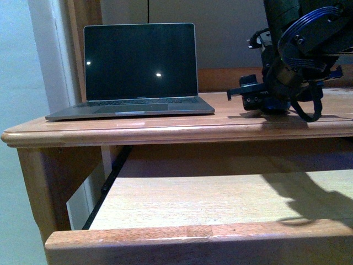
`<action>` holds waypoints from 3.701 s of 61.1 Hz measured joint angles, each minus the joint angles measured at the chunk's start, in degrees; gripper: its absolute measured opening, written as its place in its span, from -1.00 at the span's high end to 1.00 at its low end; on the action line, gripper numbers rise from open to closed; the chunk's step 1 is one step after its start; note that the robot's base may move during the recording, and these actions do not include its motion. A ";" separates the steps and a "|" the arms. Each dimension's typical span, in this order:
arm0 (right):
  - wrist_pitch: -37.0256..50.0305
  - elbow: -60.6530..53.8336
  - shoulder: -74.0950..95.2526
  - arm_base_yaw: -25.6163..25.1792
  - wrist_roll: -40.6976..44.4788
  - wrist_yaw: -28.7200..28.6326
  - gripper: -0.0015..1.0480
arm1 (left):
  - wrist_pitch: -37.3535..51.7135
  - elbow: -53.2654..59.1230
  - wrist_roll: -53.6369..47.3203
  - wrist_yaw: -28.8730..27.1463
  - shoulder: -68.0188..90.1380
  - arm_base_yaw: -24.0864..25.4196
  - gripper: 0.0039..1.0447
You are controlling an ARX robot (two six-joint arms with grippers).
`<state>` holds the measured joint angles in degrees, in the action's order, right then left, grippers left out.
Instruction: Place mouse
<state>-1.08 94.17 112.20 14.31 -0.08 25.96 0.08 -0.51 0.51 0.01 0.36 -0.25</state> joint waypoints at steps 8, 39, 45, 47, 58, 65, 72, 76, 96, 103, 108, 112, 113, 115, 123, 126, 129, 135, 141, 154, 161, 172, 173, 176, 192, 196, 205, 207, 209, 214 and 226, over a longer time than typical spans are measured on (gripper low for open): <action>0.57 0.09 0.63 0.79 -0.04 0.81 -0.39 | 0.00 0.00 0.02 0.00 0.00 0.00 -0.86; 21.16 -24.85 -21.90 -11.50 -9.66 -29.14 -0.86 | 0.00 0.00 0.00 0.00 0.00 0.00 -0.86; 25.55 -34.56 -29.24 -17.14 -9.57 -40.39 -0.86 | 0.00 0.00 0.02 0.00 0.00 0.00 -0.86; 26.95 -37.92 -31.45 -19.26 -9.33 -44.54 -0.86 | 0.00 0.00 0.00 0.00 0.00 0.00 -0.86; 28.02 -56.54 -43.78 -32.92 -2.08 -68.94 -0.86 | 0.00 0.00 0.00 0.00 0.00 0.00 -0.86; 22.08 -63.63 -49.35 -40.52 4.59 -81.33 -0.86 | 0.00 0.00 0.00 0.00 0.00 0.00 -0.86; 10.10 -66.25 -51.74 -44.46 15.32 -88.41 -0.86 | 0.00 0.00 0.00 0.00 0.00 0.00 -0.86; 2.75 -66.69 -51.87 -45.51 21.66 -90.84 -0.86 | 0.00 0.00 0.02 0.00 0.00 0.00 -0.86; -1.46 -70.31 -49.51 -42.05 41.72 -85.74 -0.86 | 0.00 0.00 0.02 0.00 0.00 0.00 -0.86; 7.82 -71.32 -47.21 -38.12 37.64 -81.42 -0.86 | 0.00 0.00 0.00 0.00 0.00 0.00 -0.86; 13.42 -71.63 -44.96 -34.77 34.45 -77.37 -0.86 | 0.00 0.00 0.02 0.00 0.00 0.00 -0.86; 19.08 -71.38 -41.94 -30.75 30.91 -72.65 -0.86 | 0.00 0.00 0.00 0.00 0.00 0.00 -0.86; 19.87 -71.30 -41.46 -30.14 30.47 -71.95 -0.86 | 0.00 0.00 0.02 0.00 0.00 0.00 -0.86; 22.34 -71.01 -39.87 -28.30 28.87 -70.05 -0.86 | 0.00 0.00 0.00 0.00 0.00 0.00 -0.86; 33.22 -68.11 -32.17 -20.79 21.31 -59.19 -0.86 | 0.00 0.00 0.00 0.00 0.00 0.00 -0.86; 36.68 -66.01 -29.00 -18.23 19.06 -55.19 -0.86 | 0.00 0.00 0.02 0.00 0.00 0.02 -0.86; 39.32 -63.34 -25.70 -15.74 16.26 -49.66 -0.86 | 0.00 0.00 0.00 0.00 0.00 0.00 -0.86; 41.31 -57.79 -20.15 -12.33 12.26 -40.94 -0.86 | 0.00 0.00 0.02 0.00 0.00 0.00 -0.86; 41.64 -52.06 -15.10 -9.92 9.27 -32.59 -0.86 | 0.00 0.00 0.00 0.00 0.00 0.00 -0.86; 41.13 -49.75 -13.07 -7.63 2.82 -24.59 -0.86 | 0.00 0.00 0.00 0.00 -0.02 0.00 -0.86; 40.96 -50.18 -14.40 -8.07 0.85 -25.75 -0.86 | 0.00 0.00 0.02 0.00 -0.02 0.00 -0.86; 38.56 -56.87 -26.88 -13.20 -3.65 -26.38 -0.86 | 0.00 0.00 0.02 0.00 -0.02 0.00 -0.86; 38.29 -57.59 -28.02 -13.53 -4.00 -26.51 -0.86 | 0.00 0.00 0.02 0.00 0.00 0.00 -0.86; 36.83 -61.55 -33.99 -15.28 -5.55 -27.12 -0.86 | 0.00 0.00 0.00 0.02 0.00 0.00 -0.86; 10.36 -80.52 -75.03 -27.30 -18.49 -32.00 -0.86 | 0.00 0.00 0.00 0.00 -0.02 0.00 -0.86; 1.29 -83.56 -86.82 -27.21 -19.93 -31.95 -0.86 | 0.00 0.00 0.00 0.00 0.00 0.00 -0.86; -7.87 -90.29 -105.96 -21.99 -21.77 -26.60 -0.86 | 0.00 0.00 0.00 0.00 -0.02 0.00 -0.86; -7.80 -91.82 -107.56 -20.87 -22.25 -25.22 -0.86 | 0.00 0.00 0.00 0.00 0.00 0.00 -0.86; -8.17 -93.35 -109.07 -19.98 -23.23 -24.98 -0.86 | 0.00 0.00 0.00 -0.02 -0.02 0.00 -0.86; -7.17 -93.70 -111.38 -19.19 -23.23 -24.30 -0.86 | 0.00 0.00 -0.02 -0.02 -0.04 0.02 -0.86; -0.11 -93.88 -112.74 -14.62 -6.80 -26.01 -0.08 | 0.00 0.00 -0.04 0.00 -0.07 0.00 -0.86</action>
<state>-1.19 0.30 -0.54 -0.32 -6.87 -0.05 0.08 -0.51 0.47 0.01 0.30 -0.25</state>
